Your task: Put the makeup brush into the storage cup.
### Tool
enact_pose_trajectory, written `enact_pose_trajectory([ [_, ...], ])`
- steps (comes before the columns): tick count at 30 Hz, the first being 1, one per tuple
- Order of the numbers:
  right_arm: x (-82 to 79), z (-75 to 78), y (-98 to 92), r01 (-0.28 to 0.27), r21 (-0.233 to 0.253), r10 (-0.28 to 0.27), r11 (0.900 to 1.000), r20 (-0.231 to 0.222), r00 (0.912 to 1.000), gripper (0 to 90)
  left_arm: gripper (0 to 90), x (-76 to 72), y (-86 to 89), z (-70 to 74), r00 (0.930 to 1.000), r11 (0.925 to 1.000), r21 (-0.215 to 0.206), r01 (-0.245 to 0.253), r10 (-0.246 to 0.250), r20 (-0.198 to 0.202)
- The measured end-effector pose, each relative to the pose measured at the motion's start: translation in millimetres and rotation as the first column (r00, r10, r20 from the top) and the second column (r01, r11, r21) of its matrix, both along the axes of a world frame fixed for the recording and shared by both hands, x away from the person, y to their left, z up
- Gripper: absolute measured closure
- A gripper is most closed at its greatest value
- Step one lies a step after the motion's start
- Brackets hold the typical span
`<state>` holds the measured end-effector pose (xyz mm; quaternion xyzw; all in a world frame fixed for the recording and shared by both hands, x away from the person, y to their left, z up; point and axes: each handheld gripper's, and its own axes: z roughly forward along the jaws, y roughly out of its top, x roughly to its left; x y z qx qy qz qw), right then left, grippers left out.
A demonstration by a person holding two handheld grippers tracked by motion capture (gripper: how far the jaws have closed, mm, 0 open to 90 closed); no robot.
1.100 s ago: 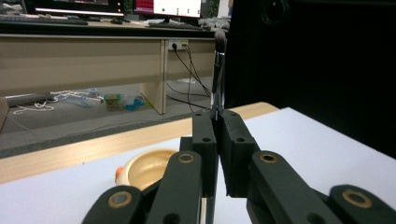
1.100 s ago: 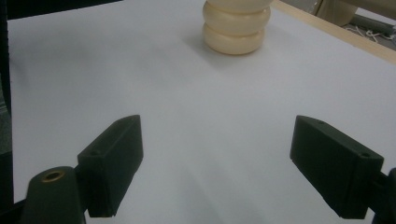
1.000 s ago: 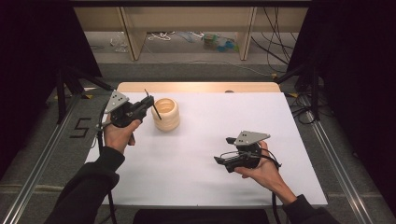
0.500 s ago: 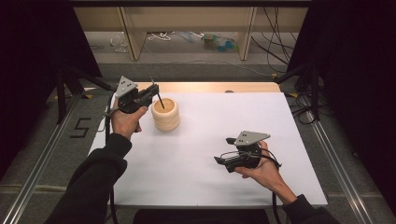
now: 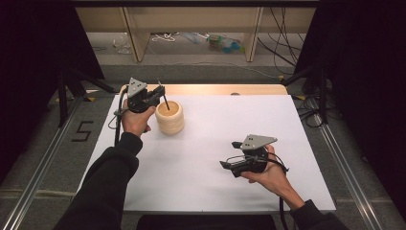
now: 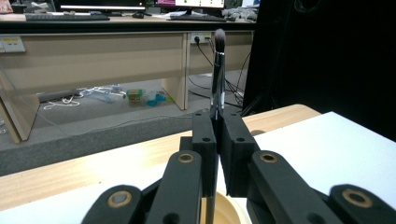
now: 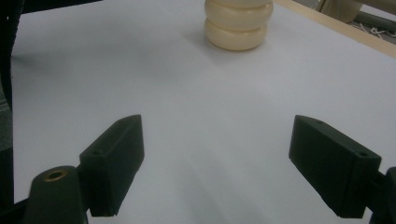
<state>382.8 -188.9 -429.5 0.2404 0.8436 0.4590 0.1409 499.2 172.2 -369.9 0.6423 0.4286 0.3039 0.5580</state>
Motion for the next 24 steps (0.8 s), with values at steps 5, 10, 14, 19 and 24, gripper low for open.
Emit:
enact_pose_trajectory([
  [5,0.2,0.0,-0.3,0.002,0.001,-0.002,1.0,0.002,1.0,19.1,85.2,2.6,0.1,-8.2,0.9999,0.9999,0.011,-0.003,0.004,-0.015],
  [10,0.4,-0.1,-0.3,0.002,0.004,-0.002,1.0,0.002,1.0,19.0,85.2,3.9,0.1,-16.5,0.9996,0.9999,0.002,-0.012,0.012,-0.027],
  [14,0.4,0.2,-0.3,0.003,0.008,-0.003,1.0,0.005,1.0,18.9,85.2,6.1,-0.1,-22.5,0.9995,0.9999,-0.004,-0.012,0.012,-0.03],
  [19,0.1,0.9,-0.5,0.006,0.021,-0.006,1.0,0.008,0.9999,18.9,85.1,7.6,-1.7,-27.3,0.9991,0.9999,-0.001,-0.014,0.014,-0.039],
  [24,0.1,1.0,-0.5,0.012,0.031,-0.013,0.999,0.02,0.9997,18.9,85.1,8.6,-3.1,-28.6,0.9992,0.9999,0.008,-0.011,0.012,-0.037],
])
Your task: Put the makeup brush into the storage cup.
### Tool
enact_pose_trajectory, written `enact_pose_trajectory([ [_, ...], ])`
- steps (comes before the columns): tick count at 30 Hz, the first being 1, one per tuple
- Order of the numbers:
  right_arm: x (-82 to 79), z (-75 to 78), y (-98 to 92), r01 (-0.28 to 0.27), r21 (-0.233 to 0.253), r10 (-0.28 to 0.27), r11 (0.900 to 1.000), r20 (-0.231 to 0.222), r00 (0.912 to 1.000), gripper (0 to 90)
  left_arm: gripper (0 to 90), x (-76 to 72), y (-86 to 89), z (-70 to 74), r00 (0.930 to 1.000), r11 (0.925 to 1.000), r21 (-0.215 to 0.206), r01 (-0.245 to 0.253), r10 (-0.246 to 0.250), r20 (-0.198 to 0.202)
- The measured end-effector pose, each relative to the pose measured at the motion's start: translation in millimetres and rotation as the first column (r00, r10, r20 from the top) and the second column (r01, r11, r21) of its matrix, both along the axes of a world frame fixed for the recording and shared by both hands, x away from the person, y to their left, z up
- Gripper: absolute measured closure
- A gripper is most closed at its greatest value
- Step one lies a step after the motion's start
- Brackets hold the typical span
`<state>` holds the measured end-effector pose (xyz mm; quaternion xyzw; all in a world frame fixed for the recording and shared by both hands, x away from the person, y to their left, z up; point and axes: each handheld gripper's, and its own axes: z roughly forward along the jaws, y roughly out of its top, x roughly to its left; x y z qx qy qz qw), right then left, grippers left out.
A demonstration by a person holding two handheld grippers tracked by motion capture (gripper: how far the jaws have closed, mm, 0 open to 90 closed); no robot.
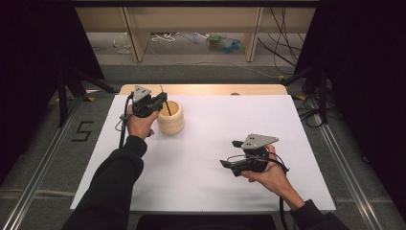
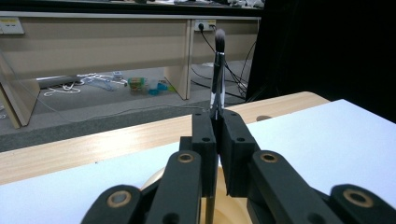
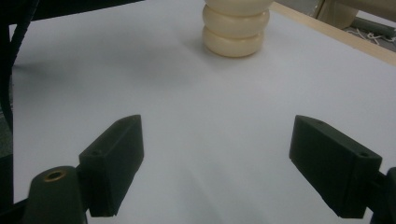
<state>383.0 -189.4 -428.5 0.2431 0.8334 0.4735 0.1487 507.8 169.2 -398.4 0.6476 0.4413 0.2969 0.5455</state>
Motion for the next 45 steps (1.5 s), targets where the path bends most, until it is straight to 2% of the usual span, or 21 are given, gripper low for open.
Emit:
enact_pose_trajectory([
  [2,-0.2,1.1,-0.7,-0.008,-0.005,0.008,1.0,-0.011,0.9999,18.9,85.0,-0.1,-0.6,-1.5,1.0,1.0,-0.002,0.001,-0.001,-0.004],
  [6,-0.5,2.6,-0.6,0.002,0.011,-0.002,1.0,0.008,1.0,18.9,84.9,0.2,-1.4,-5.9,0.9999,1.0,0.0,-0.003,0.003,-0.013],
  [15,-0.8,4.5,-0.7,-0.002,0.015,0.002,1.0,0.01,0.9999,18.9,84.7,1.0,-4.9,-15.4,0.9995,1.0,-0.001,0.001,-0.001,-0.032],
  [38,-0.9,4.4,-0.5,0.003,0.025,-0.003,1.0,0.018,0.9998,19.0,83.0,1.7,-6.7,-27.2,0.9987,0.9996,0.026,-0.002,0.003,-0.052],
  [41,-0.8,4.8,-0.8,-0.007,0.016,0.007,1.0,0.007,0.9999,19.0,77.1,0.9,-5.6,-28.2,0.9986,0.9995,0.031,-0.002,0.004,-0.053],
  [42,-0.7,4.7,-0.8,-0.008,0.016,0.008,1.0,0.006,1.0,19.0,73.1,0.5,-5.4,-28.0,0.9988,0.9998,0.02,-0.006,0.007,-0.049],
  [45,-0.6,4.3,-0.4,-0.009,0.014,0.008,1.0,0.009,0.9999,19.0,51.2,-0.3,-5.0,-26.0,0.9983,0.9991,0.02,-0.036,0.037,-0.045],
])
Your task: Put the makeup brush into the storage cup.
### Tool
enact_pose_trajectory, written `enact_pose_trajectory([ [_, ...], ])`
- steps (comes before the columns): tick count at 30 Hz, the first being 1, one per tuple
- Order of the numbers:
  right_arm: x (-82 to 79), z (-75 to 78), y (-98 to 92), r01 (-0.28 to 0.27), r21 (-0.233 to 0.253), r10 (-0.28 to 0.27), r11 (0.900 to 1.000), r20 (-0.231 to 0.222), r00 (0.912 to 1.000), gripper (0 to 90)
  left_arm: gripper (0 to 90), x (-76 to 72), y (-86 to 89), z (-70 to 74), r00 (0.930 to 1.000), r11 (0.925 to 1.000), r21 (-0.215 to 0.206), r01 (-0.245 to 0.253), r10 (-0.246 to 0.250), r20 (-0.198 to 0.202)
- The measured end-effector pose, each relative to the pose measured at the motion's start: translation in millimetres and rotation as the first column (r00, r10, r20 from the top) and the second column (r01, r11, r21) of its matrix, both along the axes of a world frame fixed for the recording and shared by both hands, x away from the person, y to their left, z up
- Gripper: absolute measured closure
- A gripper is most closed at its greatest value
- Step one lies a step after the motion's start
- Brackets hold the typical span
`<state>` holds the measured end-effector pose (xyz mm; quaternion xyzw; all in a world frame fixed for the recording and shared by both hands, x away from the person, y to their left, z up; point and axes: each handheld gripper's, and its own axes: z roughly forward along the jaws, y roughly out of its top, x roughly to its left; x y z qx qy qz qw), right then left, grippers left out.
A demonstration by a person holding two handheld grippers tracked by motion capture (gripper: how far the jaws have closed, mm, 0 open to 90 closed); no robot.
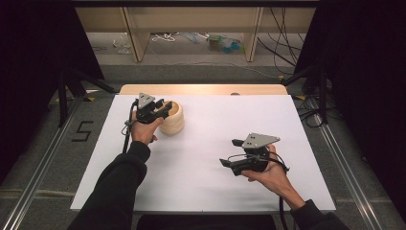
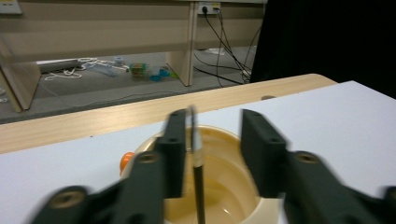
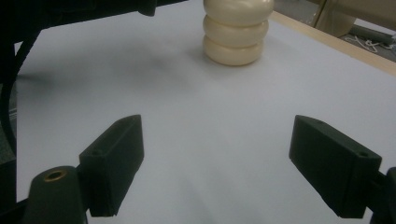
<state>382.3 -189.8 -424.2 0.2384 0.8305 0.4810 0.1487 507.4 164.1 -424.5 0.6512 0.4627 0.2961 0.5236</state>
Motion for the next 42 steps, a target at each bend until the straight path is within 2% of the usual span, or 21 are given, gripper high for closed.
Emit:
enact_pose_trajectory([
  [4,-0.2,-0.4,0.4,-0.004,0.001,0.004,1.0,-0.006,1.0,19.0,30.0,-2.9,1.8,4.5,0.9977,0.9973,0.034,-0.065,0.064,0.023],
  [7,0.0,-0.5,0.6,-0.006,0.0,0.006,1.0,-0.007,1.0,19.1,25.1,-5.0,4.4,7.3,0.996,0.9951,0.046,-0.087,0.086,0.024],
  [17,0.0,-0.2,1.2,-0.008,-0.001,0.008,1.0,-0.007,0.9999,19.1,22.3,-16.0,13.8,24.3,0.9918,0.9927,0.042,-0.113,0.11,0.065],
  [26,0.0,0.3,1.7,-0.003,0.007,0.003,1.0,0.001,1.0,19.0,21.1,-28.5,11.9,34.1,0.9947,0.9967,0.015,-0.08,0.079,0.066],
  [27,0.1,0.4,1.7,-0.002,0.008,0.002,1.0,0.003,1.0,19.0,21.0,-29.6,11.9,35.3,0.995,0.9972,0.024,-0.071,0.069,0.072],
  [30,0.0,1.3,1.1,-0.005,0.006,0.005,1.0,0.001,1.0,19.0,20.7,-34.4,9.8,38.3,0.9959,0.9983,-0.004,-0.058,0.058,0.069],
  [42,-0.2,1.8,1.3,0.006,0.016,-0.006,1.0,0.016,0.9998,19.0,17.6,-57.1,2.9,45.3,0.9965,0.9994,-0.031,-0.013,0.015,0.082],
])
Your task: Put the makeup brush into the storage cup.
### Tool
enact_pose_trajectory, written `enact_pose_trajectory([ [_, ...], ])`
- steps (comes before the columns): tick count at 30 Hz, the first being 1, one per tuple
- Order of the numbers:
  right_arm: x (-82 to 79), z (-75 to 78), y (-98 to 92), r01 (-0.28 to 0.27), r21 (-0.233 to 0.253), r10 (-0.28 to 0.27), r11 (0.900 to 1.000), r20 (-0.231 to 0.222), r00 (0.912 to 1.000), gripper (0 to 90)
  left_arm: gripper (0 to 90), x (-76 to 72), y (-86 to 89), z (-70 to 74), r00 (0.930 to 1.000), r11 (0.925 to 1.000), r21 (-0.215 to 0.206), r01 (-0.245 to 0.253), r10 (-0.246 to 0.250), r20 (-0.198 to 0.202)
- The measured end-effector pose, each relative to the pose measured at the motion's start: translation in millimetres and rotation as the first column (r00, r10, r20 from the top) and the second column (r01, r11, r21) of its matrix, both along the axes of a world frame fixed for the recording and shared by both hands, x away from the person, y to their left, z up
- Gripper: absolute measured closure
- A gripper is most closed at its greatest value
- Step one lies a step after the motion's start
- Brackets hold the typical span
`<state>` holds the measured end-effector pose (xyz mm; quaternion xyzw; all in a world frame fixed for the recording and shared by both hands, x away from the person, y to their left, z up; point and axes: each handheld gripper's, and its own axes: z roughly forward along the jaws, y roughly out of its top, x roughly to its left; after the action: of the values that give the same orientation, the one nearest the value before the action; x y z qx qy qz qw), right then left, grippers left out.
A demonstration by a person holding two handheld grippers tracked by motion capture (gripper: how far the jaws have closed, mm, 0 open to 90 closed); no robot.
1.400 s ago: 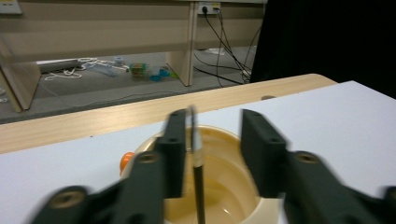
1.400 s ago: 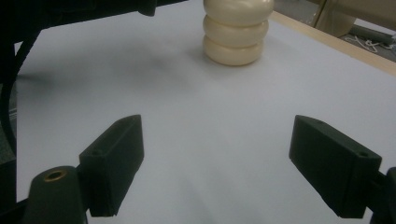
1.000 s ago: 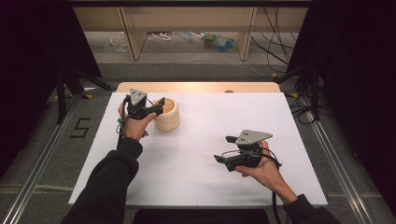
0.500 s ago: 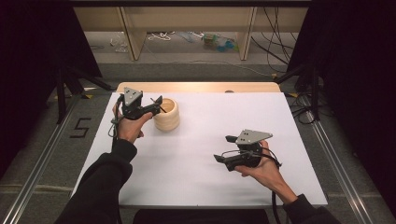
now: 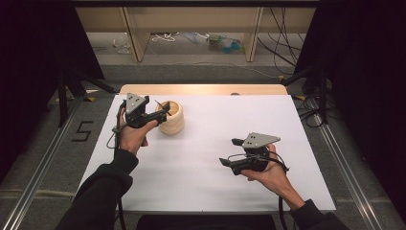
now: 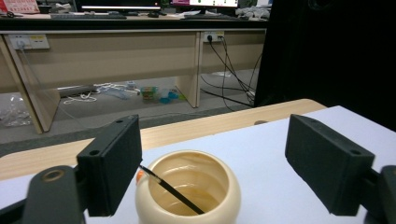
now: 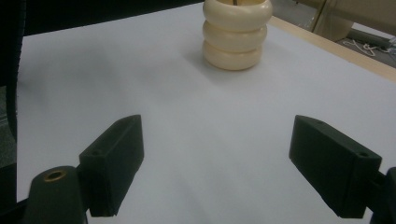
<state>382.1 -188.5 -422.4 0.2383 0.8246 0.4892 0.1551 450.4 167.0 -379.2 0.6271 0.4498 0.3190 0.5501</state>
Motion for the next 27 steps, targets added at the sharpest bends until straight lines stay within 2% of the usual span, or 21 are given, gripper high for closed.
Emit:
enact_pose_trajectory([
  [6,-0.6,0.8,-0.4,-0.003,-0.003,0.003,1.0,-0.013,0.9999,19.0,16.9,-10.8,-2.9,-0.3,0.9997,0.9997,-0.008,0.023,-0.023,0.01],
  [7,-0.5,0.8,-0.6,-0.003,-0.005,0.003,1.0,-0.011,0.9999,19.0,16.9,-11.8,-2.4,-0.1,0.9995,0.9995,0.004,0.03,-0.03,0.012],
  [13,-0.6,0.6,-0.2,0.004,0.001,-0.004,1.0,-0.002,1.0,19.0,16.9,-23.5,-5.1,-1.8,0.9987,0.9988,-0.004,0.05,-0.05,0.014],
  [18,-0.4,1.5,-1.2,0.007,0.002,-0.007,1.0,-0.002,1.0,19.0,16.8,-34.9,-7.8,-2.9,0.9972,0.9974,-0.014,0.071,-0.071,0.023],
  [19,-0.4,1.7,-1.2,0.008,0.006,-0.008,1.0,0.001,1.0,19.0,16.8,-37.1,-8.6,-3.5,0.9973,0.9971,-0.029,0.07,-0.07,0.022],
  [21,-1.1,2.6,-1.6,0.007,0.008,-0.007,1.0,-0.015,0.9999,19.0,16.8,-41.2,-8.6,-4.2,0.9965,0.9965,-0.022,0.08,-0.08,0.024],
  [27,-1.8,4.0,-2.6,0.018,0.022,-0.018,1.0,0.005,0.9998,19.0,16.8,-54.6,-8.9,-6.4,0.995,0.9953,-0.02,0.095,-0.094,0.033],
])
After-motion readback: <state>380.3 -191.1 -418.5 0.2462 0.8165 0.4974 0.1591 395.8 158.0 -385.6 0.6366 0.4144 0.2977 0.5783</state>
